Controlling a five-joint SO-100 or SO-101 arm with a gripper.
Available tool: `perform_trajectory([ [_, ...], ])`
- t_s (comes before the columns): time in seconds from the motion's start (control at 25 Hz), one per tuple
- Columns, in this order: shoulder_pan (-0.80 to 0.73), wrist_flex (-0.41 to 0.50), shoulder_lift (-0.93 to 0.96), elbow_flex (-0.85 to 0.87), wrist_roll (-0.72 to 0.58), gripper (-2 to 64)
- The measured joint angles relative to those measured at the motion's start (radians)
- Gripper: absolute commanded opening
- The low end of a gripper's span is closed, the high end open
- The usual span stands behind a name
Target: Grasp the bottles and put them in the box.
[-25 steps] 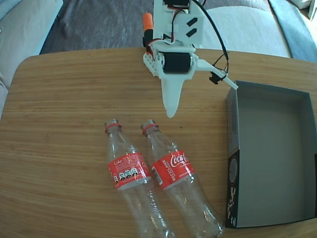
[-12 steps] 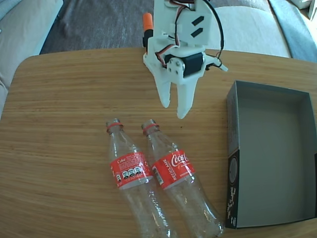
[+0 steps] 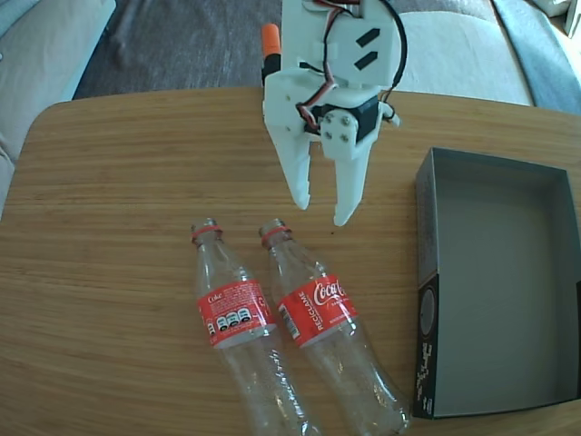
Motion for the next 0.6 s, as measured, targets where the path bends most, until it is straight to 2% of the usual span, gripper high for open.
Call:
perform_trajectory([
  [0.24,-0.002,0.02,-0.002,0.035,-0.333,14.5],
  [0.6,0.0,0.012,-0.011,0.067,-0.65,14.1],
])
